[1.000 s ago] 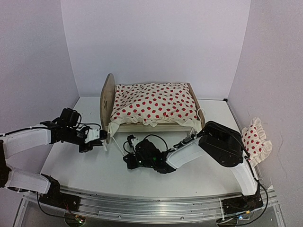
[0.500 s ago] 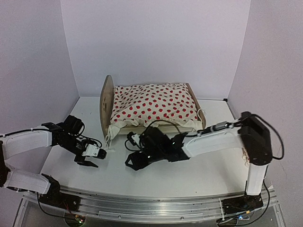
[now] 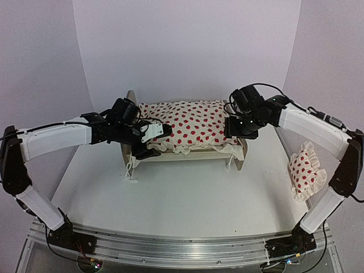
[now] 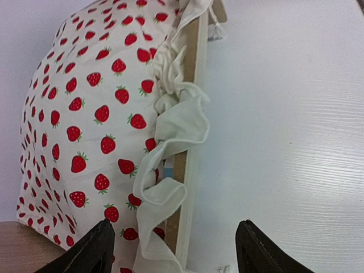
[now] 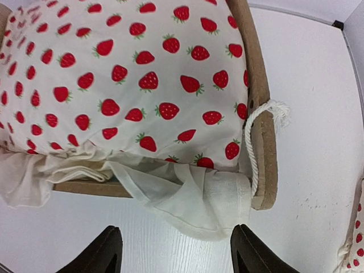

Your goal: Set up the pet bed

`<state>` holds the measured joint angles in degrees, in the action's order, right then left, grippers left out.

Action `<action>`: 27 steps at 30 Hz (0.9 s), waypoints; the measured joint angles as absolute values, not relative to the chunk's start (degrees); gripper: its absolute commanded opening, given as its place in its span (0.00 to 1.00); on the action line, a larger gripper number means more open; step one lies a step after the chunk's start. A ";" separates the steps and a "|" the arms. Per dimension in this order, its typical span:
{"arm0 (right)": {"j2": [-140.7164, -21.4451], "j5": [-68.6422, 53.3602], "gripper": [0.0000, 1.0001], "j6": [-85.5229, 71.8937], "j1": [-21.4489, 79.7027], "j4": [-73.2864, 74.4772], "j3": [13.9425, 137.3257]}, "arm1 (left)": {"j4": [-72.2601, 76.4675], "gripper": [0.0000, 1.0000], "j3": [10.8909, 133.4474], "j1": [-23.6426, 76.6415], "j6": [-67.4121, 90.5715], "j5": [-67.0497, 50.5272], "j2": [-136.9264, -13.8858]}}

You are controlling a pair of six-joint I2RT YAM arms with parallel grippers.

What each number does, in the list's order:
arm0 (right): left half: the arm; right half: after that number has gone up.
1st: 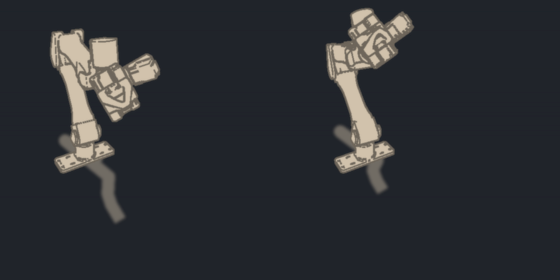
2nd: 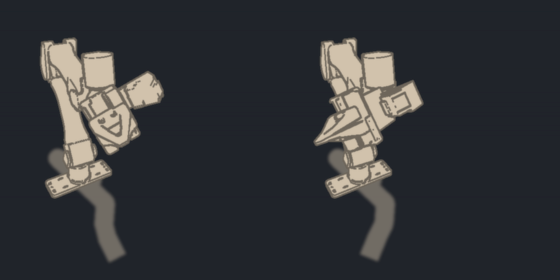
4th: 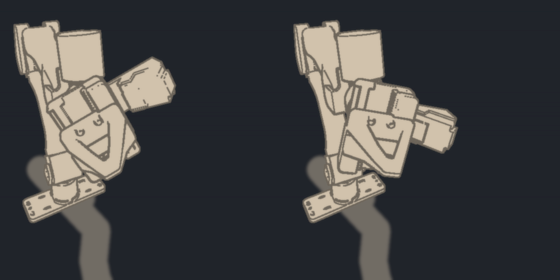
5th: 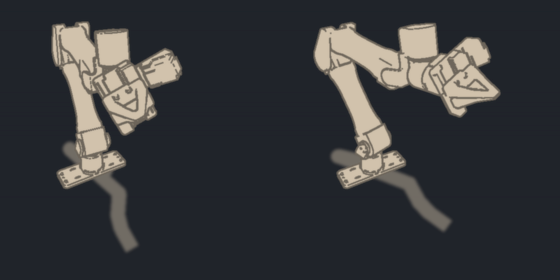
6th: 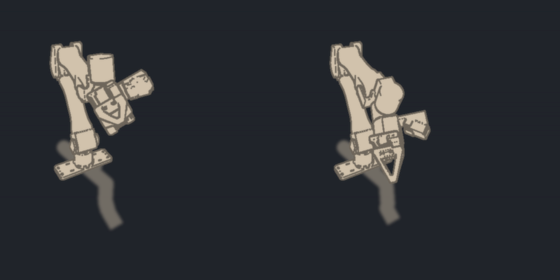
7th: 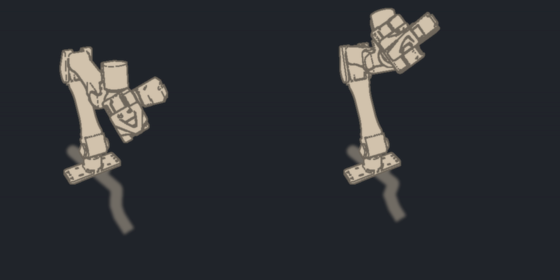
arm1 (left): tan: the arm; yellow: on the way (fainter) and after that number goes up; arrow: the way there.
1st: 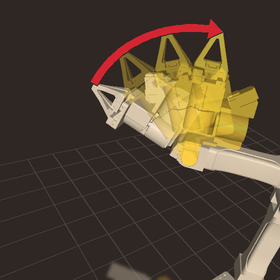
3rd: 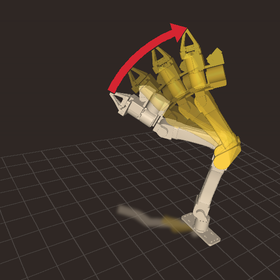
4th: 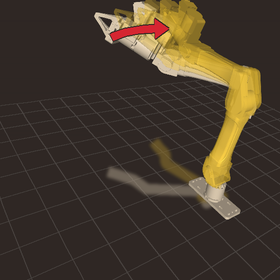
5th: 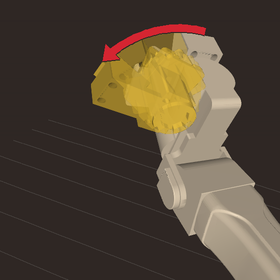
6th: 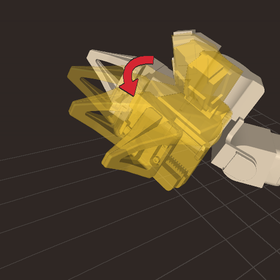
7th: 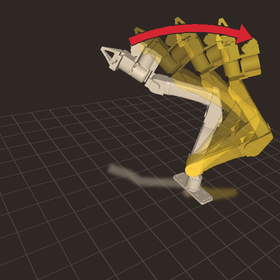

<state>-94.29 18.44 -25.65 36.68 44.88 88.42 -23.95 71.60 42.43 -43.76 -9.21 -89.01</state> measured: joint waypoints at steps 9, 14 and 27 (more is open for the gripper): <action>-110.17 17.38 0.56 -21.36 34.68 48.49 96.12 | -22.51 0.65 75.43 42.44 -41.85 2.32 -100.88; -111.98 17.68 0.21 -20.57 33.65 48.78 96.77 | -21.98 0.59 75.44 42.45 -42.02 4.48 -101.54; -111.57 16.91 0.00 -17.72 32.26 48.85 97.25 | -25.94 0.07 76.77 39.59 -45.02 2.13 -101.53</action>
<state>-111.57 16.91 -17.72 32.26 48.85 97.25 -25.94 76.77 39.59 -45.02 2.13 -101.53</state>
